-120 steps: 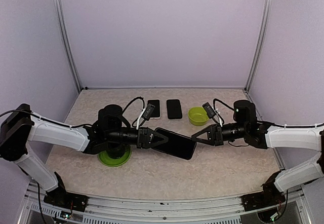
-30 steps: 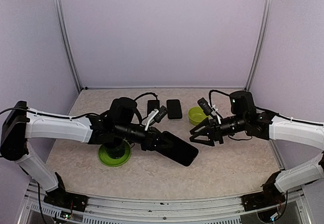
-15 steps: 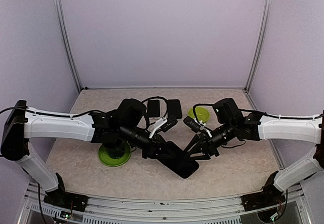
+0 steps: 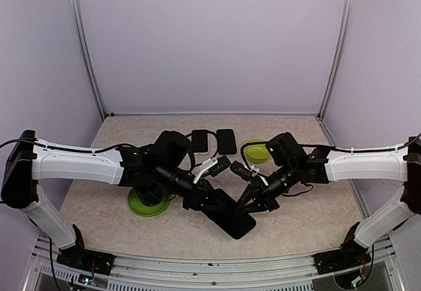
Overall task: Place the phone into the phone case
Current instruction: Pass from the left arm to the right, then pass from the right arm to the left
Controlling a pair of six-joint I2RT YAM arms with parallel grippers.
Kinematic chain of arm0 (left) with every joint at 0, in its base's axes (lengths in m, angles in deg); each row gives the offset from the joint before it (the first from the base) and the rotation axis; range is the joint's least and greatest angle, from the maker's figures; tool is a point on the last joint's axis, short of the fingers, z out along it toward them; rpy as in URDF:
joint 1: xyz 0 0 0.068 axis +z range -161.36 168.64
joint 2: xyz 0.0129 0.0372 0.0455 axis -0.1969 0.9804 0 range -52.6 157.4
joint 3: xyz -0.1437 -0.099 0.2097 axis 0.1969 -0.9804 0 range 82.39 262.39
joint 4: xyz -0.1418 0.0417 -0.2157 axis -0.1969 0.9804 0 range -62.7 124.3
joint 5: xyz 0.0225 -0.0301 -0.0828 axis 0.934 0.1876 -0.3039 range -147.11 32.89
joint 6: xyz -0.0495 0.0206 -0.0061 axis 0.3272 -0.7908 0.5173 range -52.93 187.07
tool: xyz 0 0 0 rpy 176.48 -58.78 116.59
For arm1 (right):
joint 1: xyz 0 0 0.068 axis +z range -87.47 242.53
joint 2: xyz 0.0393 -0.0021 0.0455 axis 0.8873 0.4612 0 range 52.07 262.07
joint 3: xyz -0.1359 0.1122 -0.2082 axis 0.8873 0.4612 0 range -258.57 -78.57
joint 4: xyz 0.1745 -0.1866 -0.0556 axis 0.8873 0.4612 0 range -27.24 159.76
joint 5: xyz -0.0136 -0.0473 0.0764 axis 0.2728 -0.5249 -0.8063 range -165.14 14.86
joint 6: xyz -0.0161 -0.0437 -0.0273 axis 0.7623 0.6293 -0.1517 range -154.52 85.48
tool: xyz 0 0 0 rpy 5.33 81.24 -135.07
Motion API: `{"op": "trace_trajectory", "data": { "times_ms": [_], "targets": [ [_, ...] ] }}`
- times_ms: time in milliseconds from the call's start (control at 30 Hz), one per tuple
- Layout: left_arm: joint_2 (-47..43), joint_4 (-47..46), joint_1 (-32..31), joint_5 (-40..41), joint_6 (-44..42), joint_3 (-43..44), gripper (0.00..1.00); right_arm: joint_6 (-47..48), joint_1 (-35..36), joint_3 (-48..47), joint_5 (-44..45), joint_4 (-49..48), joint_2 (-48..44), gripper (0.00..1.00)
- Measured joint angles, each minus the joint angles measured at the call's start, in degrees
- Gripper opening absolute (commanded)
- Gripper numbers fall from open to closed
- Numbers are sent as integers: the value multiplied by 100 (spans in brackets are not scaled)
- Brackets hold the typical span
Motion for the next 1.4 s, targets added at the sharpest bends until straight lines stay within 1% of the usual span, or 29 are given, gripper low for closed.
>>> {"op": "trace_trajectory", "data": {
  "times_ms": [33,100,133,167,233,333,367,433,600,767,867,1067,1233,1400],
  "targets": [
    [-2,0,0,9,0,0,23,2,0,-4,7,0,2,0],
    [-9,-11,0,63,-7,0,49,-55,0,-11,50,-2,-2,0],
    [-13,-85,0,146,-4,0,59,-57,2,-11,61,2,-2,0],
    [-24,-157,7,201,-22,0,66,-111,11,-7,111,2,-15,0],
    [-92,-310,44,332,24,-7,77,-247,15,33,227,-48,-92,0],
    [-308,-619,138,542,170,-107,87,-522,-57,190,389,-282,-385,0],
    [-424,-728,188,627,243,-177,93,-647,-90,280,424,-424,-525,0],
    [-658,-940,319,785,400,-323,98,-898,-197,470,527,-708,-820,0],
    [-1165,-1478,756,1222,907,-680,99,-1683,-461,793,1150,-1480,-1403,0],
    [-1311,-1939,1019,1403,1375,-1014,99,-2472,-564,1029,1788,-2199,-1829,0],
    [-1244,-2142,1019,1355,1602,-1102,99,-2992,-570,1137,2068,-2706,-1996,0],
    [-863,-2559,859,1211,1882,-1104,99,-3641,-570,1311,2236,-3510,-2050,0],
    [-479,-2691,667,1049,2000,-992,94,-4028,-570,1456,2214,-4037,-1958,0],
    [-260,-2870,588,824,2100,-881,86,-4251,-570,1545,2181,-4323,-1919,0]
  ]
}}
